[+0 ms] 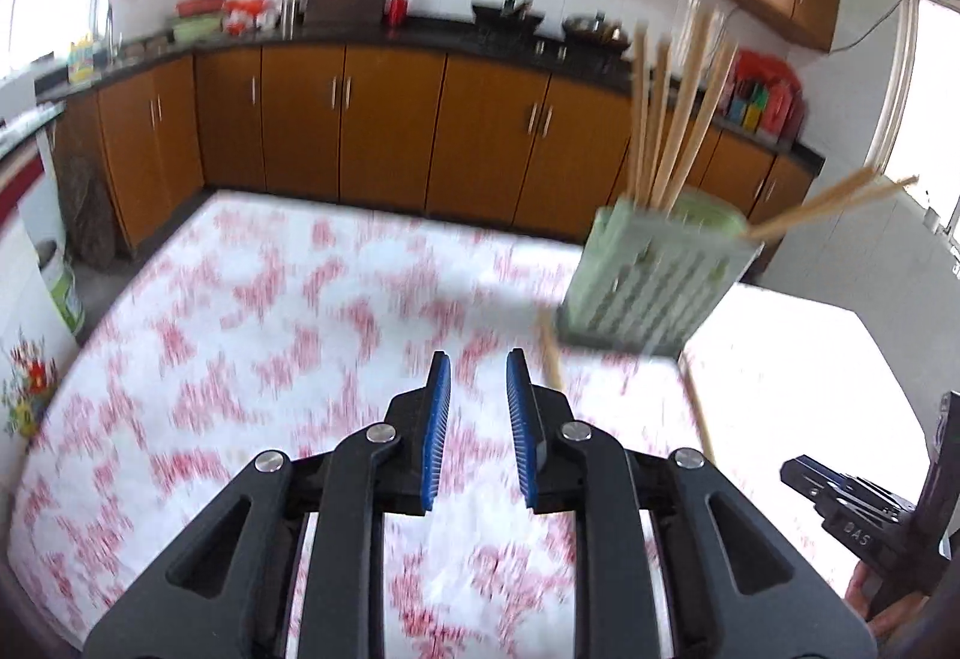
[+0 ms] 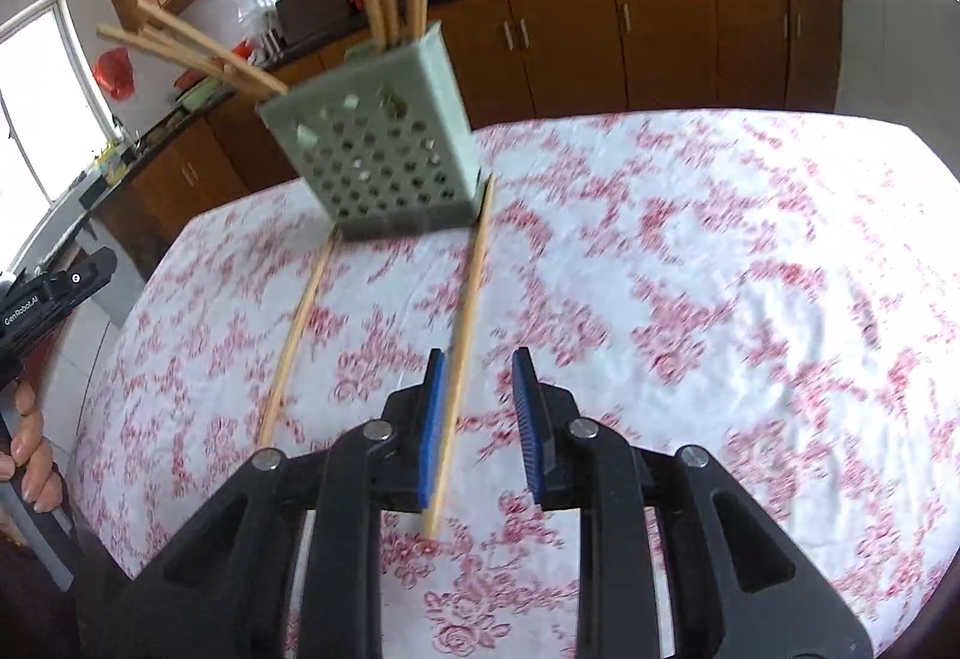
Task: Organize utensils
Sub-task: 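Lower the left tool onto the last chopstick and close it while the right tool grasps one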
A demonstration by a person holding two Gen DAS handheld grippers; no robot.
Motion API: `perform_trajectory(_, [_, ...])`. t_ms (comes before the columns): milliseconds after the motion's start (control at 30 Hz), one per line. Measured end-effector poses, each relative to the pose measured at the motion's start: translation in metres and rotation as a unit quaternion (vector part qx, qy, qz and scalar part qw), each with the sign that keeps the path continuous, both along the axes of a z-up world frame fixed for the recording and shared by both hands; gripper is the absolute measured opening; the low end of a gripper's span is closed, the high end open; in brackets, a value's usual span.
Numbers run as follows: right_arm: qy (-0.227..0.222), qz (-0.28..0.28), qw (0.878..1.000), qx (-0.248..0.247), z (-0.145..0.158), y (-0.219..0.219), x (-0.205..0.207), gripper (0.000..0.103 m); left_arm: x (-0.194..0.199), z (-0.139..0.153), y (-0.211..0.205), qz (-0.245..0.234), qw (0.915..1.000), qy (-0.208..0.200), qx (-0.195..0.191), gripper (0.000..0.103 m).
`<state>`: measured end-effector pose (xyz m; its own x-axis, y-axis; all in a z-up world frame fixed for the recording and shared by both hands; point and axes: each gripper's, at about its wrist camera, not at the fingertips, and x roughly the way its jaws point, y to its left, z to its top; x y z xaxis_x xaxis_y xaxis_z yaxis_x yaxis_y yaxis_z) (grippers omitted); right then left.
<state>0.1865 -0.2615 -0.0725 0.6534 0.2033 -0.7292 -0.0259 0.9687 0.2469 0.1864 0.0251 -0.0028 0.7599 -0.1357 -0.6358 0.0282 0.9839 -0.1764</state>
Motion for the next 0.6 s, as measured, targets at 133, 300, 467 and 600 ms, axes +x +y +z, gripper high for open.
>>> perform_trajectory(133, [0.023, 0.018, 0.999, -0.027, -0.027, 0.026, 0.003, 0.024, -0.003, -0.029, 0.004, -0.001, 0.9993, 0.038, -0.005, 0.020])
perform_trajectory(300, [0.040, 0.013, 0.998, -0.049, -0.040, 0.033, 0.019, 0.021, -0.009, -0.044, -0.001, -0.014, 0.9987, 0.048, -0.010, 0.023])
perform_trajectory(467, [0.034, -0.010, 0.998, -0.059, -0.041, 0.019, 0.022, 0.008, -0.007, -0.048, -0.021, -0.041, 0.9979, 0.048, -0.012, 0.031])
perform_trajectory(600, [0.035, -0.065, 0.995, -0.062, -0.039, -0.019, 0.026, 0.008, -0.002, -0.056, -0.039, -0.066, 0.9959, 0.060, -0.016, 0.032])
